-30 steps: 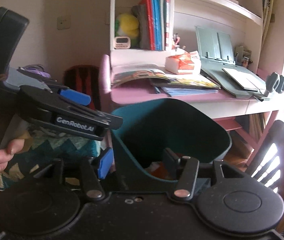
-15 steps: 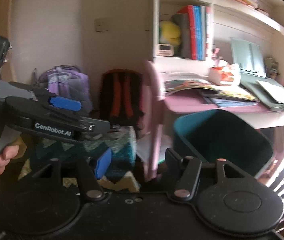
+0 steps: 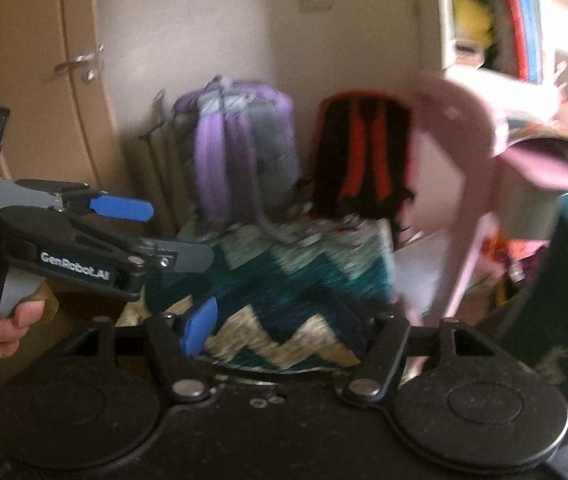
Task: Collect trash
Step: 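Move both tools back down to the trash pile under the bench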
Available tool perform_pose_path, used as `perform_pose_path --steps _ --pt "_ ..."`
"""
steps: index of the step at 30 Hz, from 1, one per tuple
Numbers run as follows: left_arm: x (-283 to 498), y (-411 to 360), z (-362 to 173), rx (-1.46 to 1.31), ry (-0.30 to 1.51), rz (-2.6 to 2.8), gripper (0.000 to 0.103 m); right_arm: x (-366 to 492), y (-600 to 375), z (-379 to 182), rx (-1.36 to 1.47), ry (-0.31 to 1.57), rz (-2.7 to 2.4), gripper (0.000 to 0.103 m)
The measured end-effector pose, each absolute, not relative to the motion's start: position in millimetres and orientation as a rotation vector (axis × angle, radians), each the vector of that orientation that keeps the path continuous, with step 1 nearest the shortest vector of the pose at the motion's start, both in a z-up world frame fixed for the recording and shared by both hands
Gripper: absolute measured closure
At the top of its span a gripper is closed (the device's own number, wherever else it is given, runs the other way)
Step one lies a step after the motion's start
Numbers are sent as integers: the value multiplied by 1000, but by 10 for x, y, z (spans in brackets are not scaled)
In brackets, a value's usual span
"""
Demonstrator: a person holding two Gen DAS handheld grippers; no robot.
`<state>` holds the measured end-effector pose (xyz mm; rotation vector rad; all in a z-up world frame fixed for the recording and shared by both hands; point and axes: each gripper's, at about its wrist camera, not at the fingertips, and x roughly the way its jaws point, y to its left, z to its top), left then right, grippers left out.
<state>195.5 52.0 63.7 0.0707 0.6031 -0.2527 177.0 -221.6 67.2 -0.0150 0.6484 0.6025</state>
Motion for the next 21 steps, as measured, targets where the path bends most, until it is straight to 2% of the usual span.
perform_pose_path --steps 10,21 --pt "2334 1548 -456 -16 736 -141 1 2143 -1322 -283 -5 793 694 34" --pt "2776 2230 -1877 49 904 -75 1 2612 -562 -1677 -47 980 740 32"
